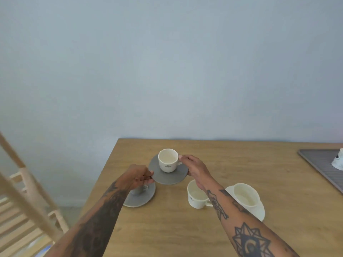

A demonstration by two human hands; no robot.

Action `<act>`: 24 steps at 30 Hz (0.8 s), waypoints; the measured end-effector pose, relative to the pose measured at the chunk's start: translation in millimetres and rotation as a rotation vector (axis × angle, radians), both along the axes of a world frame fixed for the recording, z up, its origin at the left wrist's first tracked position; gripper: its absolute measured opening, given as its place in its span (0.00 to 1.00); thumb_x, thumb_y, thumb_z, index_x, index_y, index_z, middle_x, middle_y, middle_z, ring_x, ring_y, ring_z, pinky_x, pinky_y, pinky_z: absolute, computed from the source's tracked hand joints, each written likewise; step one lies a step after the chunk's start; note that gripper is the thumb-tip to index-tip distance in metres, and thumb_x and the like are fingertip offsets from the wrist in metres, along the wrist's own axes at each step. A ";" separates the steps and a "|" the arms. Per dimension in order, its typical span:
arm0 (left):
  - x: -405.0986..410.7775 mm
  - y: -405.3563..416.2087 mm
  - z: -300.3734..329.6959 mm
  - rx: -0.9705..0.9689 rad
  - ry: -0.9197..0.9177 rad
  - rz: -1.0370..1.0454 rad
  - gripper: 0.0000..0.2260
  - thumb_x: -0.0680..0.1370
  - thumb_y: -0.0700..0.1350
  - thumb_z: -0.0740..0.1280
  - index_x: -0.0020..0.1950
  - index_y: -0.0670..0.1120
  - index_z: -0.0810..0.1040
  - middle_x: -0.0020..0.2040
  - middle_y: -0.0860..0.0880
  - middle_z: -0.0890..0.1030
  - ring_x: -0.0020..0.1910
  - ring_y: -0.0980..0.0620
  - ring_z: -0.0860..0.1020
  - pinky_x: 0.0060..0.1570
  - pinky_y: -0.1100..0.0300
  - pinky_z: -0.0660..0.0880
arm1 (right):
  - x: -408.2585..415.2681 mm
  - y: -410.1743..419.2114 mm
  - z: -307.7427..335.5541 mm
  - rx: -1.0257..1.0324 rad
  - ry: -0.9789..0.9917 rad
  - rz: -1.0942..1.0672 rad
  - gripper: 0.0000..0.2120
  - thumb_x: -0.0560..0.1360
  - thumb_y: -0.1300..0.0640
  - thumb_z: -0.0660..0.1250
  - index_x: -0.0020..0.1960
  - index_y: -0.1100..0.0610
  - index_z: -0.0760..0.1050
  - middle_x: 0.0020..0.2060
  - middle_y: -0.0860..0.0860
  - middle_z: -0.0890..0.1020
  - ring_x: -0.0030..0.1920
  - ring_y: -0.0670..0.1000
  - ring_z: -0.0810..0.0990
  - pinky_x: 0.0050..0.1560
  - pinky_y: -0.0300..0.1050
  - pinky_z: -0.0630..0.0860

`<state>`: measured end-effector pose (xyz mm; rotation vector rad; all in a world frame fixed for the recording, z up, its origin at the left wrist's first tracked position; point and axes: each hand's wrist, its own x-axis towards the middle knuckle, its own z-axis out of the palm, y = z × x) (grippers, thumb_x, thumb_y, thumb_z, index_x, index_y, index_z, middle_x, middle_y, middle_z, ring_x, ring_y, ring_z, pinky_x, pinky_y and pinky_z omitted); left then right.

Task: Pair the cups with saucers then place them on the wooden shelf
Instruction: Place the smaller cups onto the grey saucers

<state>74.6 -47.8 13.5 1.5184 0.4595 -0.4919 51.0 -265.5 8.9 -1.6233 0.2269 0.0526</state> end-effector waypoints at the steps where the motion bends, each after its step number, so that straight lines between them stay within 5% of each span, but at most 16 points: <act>1: -11.0 1.5 -2.0 -0.012 0.003 0.023 0.04 0.78 0.27 0.64 0.45 0.33 0.76 0.41 0.38 0.80 0.38 0.43 0.79 0.36 0.53 0.80 | -6.1 0.1 -1.4 0.007 -0.003 0.022 0.10 0.75 0.47 0.71 0.47 0.54 0.83 0.48 0.51 0.82 0.49 0.52 0.78 0.49 0.51 0.75; 5: -51.8 12.2 -11.8 -0.027 0.008 0.107 0.08 0.77 0.26 0.66 0.55 0.32 0.76 0.46 0.37 0.81 0.40 0.43 0.81 0.31 0.54 0.83 | -30.5 5.5 -10.9 0.020 0.033 0.095 0.11 0.75 0.46 0.72 0.47 0.54 0.83 0.47 0.53 0.82 0.47 0.53 0.77 0.46 0.50 0.74; 8: -78.7 20.9 -22.0 -0.051 0.010 0.136 0.13 0.77 0.26 0.65 0.60 0.35 0.75 0.45 0.39 0.82 0.41 0.44 0.81 0.36 0.53 0.82 | -47.9 12.9 -18.1 -0.002 0.040 0.149 0.10 0.75 0.45 0.72 0.45 0.52 0.83 0.48 0.52 0.83 0.48 0.53 0.78 0.47 0.49 0.74; 18: -138.5 36.7 -70.1 0.036 0.108 0.167 0.03 0.77 0.27 0.66 0.47 0.32 0.78 0.42 0.38 0.81 0.39 0.42 0.80 0.37 0.52 0.79 | -104.4 27.5 -64.3 -0.077 0.142 0.207 0.12 0.74 0.43 0.71 0.48 0.51 0.84 0.47 0.46 0.84 0.49 0.48 0.78 0.49 0.44 0.71; 24: -154.8 22.1 -89.2 0.041 0.157 0.126 0.03 0.77 0.27 0.66 0.49 0.31 0.78 0.42 0.37 0.80 0.38 0.43 0.80 0.25 0.58 0.80 | -122.6 17.1 -83.9 -0.102 0.165 0.158 0.10 0.76 0.46 0.70 0.49 0.51 0.84 0.49 0.46 0.85 0.50 0.44 0.78 0.44 0.39 0.69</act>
